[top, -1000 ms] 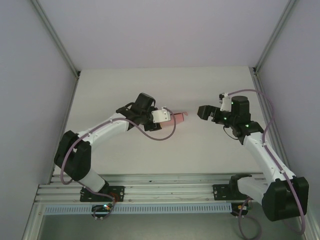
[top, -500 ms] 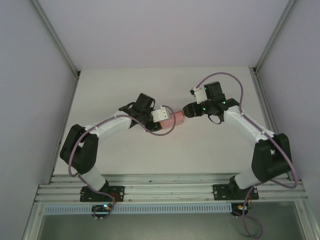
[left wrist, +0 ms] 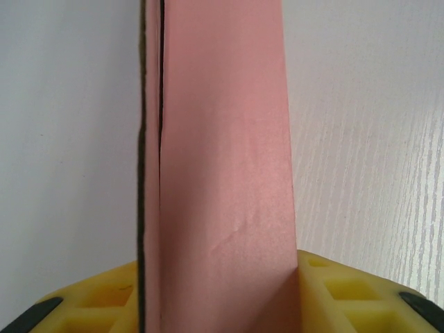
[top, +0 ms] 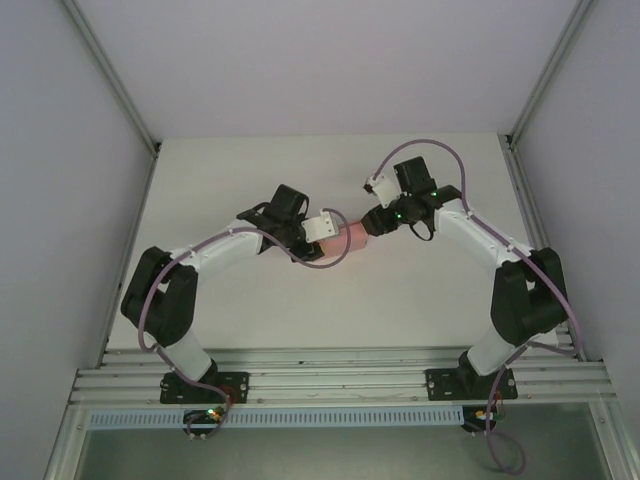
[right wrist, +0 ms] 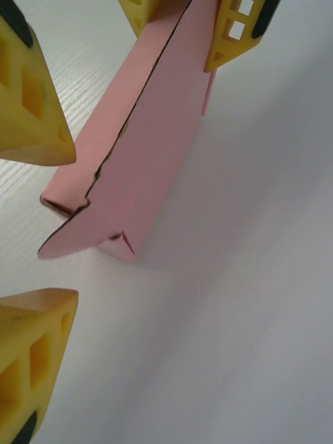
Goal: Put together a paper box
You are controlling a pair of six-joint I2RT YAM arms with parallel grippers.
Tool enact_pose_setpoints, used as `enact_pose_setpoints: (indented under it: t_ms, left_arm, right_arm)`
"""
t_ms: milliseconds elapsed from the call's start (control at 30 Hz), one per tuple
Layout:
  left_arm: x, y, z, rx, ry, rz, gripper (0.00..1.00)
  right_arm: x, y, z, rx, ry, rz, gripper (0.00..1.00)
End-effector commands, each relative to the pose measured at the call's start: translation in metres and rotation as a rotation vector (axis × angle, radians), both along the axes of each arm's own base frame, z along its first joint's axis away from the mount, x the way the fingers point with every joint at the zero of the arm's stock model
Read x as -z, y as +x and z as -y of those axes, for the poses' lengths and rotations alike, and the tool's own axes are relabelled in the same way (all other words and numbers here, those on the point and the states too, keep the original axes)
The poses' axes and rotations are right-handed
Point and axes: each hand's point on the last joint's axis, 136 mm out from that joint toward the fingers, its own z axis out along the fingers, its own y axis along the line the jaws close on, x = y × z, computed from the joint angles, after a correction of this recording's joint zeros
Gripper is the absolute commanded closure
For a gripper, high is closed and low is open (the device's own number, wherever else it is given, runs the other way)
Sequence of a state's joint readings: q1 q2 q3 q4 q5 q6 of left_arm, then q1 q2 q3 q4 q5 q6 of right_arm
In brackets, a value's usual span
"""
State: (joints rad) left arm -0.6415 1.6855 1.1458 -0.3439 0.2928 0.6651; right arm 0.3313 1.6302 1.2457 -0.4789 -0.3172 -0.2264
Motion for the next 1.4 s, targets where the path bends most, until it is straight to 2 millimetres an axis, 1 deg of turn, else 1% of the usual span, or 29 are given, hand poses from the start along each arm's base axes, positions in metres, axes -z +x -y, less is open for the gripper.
enact_pose_setpoints:
  t_ms: [0, 100, 200, 267, 300, 333, 433, 467, 533, 600, 633, 667, 733, 867, 1000, 1067, 1200, 1267, 1367]
  left_arm:
    - [0.01, -0.004, -0.002, 0.009, 0.022, -0.05, 0.57]
    - [0.008, -0.004, -0.002, 0.01, 0.021, -0.047, 0.57]
    - [0.008, -0.004, -0.003, 0.01, 0.023, -0.047, 0.58]
    - [0.008, -0.003, -0.003, 0.006, 0.026, -0.045, 0.58]
    - [0.009, -0.002, -0.004, 0.003, 0.029, -0.043, 0.58]
    - [0.009, -0.002, -0.004, 0.003, 0.031, -0.043, 0.58]
    - [0.008, -0.001, -0.004, 0.002, 0.029, -0.043, 0.58]
    - [0.009, -0.001, -0.004, 0.003, 0.03, -0.045, 0.58]
    - [0.008, 0.0, -0.003, -0.001, 0.028, -0.043, 0.58]
    - [0.008, 0.001, -0.002, -0.002, 0.025, -0.042, 0.58]
    - [0.007, 0.002, -0.001, -0.005, 0.019, -0.042, 0.58]
    - [0.006, 0.002, 0.0, -0.005, 0.018, -0.041, 0.58]
    - [0.007, 0.004, 0.0, -0.008, 0.018, -0.043, 0.58]
    - [0.008, 0.006, 0.0, -0.017, 0.03, -0.04, 0.58]
    - [0.007, 0.008, 0.001, -0.022, 0.025, -0.04, 0.58]
    - [0.008, 0.009, 0.002, -0.023, 0.022, -0.039, 0.58]
    - [0.01, 0.01, 0.001, -0.023, 0.032, -0.041, 0.58]
    - [0.011, 0.01, 0.0, -0.025, 0.041, -0.043, 0.58]
    - [0.012, 0.01, -0.001, -0.023, 0.044, -0.046, 0.58]
  right_arm:
    - [0.005, 0.002, -0.006, -0.028, -0.018, -0.005, 0.51]
    - [0.007, 0.005, -0.006, -0.008, -0.022, -0.014, 0.56]
    - [0.01, 0.01, -0.002, 0.024, -0.038, -0.016, 0.69]
    - [0.009, 0.011, -0.001, 0.045, -0.04, -0.023, 0.8]
    - [0.008, 0.011, -0.001, 0.054, -0.038, -0.029, 0.83]
    - [0.007, 0.01, -0.002, 0.058, -0.033, -0.032, 0.83]
    - [0.0, 0.009, -0.004, 0.084, -0.016, -0.042, 0.87]
    - [0.001, 0.005, -0.002, 0.1, -0.017, -0.071, 0.88]
    - [0.0, 0.004, -0.002, 0.148, -0.001, -0.123, 0.91]
    - [0.004, -0.002, -0.006, 0.176, 0.026, -0.199, 0.95]
    - [0.008, -0.004, -0.009, 0.196, 0.046, -0.242, 0.96]
    - [0.01, -0.005, -0.011, 0.215, 0.06, -0.271, 1.0]
    - [0.017, -0.007, -0.013, 0.24, 0.049, -0.287, 1.0]
    - [0.026, -0.009, -0.009, 0.306, 0.026, -0.291, 1.0]
    - [0.032, -0.005, -0.002, 0.372, 0.014, -0.231, 1.0]
    - [0.036, -0.005, -0.004, 0.348, 0.03, -0.179, 1.0]
    - [0.05, -0.004, 0.0, 0.324, 0.019, -0.093, 1.0]
    - [0.056, -0.006, 0.0, 0.294, 0.004, -0.069, 1.0]
    - [0.059, -0.006, 0.001, 0.278, -0.022, -0.046, 1.0]
